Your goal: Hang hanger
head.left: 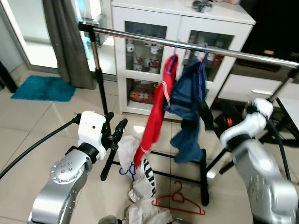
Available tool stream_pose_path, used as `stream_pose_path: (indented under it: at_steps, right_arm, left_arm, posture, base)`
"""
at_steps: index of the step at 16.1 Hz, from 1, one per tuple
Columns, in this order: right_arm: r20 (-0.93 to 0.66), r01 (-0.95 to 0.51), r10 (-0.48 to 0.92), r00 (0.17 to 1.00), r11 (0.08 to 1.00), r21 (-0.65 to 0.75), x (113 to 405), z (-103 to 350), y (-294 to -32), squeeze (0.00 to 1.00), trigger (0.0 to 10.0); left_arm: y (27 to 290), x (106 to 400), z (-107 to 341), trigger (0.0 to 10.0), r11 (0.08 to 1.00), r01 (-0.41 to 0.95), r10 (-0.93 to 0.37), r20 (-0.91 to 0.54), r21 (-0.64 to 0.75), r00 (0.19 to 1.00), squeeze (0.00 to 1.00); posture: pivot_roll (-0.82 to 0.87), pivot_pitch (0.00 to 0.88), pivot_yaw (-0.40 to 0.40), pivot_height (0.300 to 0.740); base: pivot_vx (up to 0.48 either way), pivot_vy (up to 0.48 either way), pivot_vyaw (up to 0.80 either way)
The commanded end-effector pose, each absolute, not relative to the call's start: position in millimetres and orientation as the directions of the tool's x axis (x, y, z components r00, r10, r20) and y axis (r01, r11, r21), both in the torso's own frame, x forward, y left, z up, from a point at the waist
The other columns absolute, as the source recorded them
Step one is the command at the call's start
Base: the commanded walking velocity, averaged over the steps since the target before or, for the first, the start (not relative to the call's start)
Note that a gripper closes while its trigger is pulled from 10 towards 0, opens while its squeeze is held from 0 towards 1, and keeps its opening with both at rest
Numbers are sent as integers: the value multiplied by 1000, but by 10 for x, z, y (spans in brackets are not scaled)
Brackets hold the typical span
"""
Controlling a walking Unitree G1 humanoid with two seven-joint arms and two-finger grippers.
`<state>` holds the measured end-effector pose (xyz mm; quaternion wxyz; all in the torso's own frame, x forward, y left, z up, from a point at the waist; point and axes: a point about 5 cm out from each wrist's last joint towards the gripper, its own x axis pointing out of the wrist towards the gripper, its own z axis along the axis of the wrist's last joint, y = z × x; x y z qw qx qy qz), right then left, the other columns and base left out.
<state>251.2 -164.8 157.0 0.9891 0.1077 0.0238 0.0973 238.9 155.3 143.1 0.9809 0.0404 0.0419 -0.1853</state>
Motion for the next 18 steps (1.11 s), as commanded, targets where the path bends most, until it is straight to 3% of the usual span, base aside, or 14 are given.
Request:
stream_pose_path:
  at_steps: [1, 2, 12, 13, 15, 18]
  right_arm:
    - [-22, -175, 181, 983, 968, 178, 2474, 1581, -1672, 1000, 10000]
    - [-62, -142, 154, 986, 977, 157, 2429, 1484, -1679, 0, 10000]
    - [-148, 0, 17, 989, 994, 113, 2398, 1340, -1879, 0, 10000]
    - [-151, 1, 16, 988, 993, 114, 2420, 1341, -1883, 0, 10000]
    - [-151, 4, 14, 988, 993, 115, 2434, 1341, -1880, 0, 10000]
    - [-152, 10, 7, 988, 993, 116, 2447, 1338, -1888, 0, 10000]
  left_arm:
    - [1555, 2380, 1460, 10000, 931, 358, -353, -75, 66, 933, 0]
    - [1552, 2377, 1460, 10000, 932, 356, -352, -70, 61, 933, 0]
    - [1471, 2377, 1419, 10000, 918, 392, -387, -81, 58, 919, 0]
    - [1494, 2403, 1402, 10000, 914, 374, -360, -108, 159, 927, 0]
    - [1520, 2410, 1387, 10000, 925, 356, -343, -112, 131, 933, 0]
    - [1537, 2432, 1394, 10000, 940, 327, -317, -102, 98, 943, 0]
  posture:
    - [26, 0, -62, 740]
    - [26, 0, -64, 740]
    - [5, 0, -62, 740]
    - [7, 0, -65, 740]
    - [9, 0, -67, 740]
    - [7, 0, -68, 740]
  base:
    - [0, 0, 0]
    - [0, 0, 0]
    - [0, 374, 0]
    - [0, -480, 0]
    - [0, -480, 0]
    - [0, 0, 0]
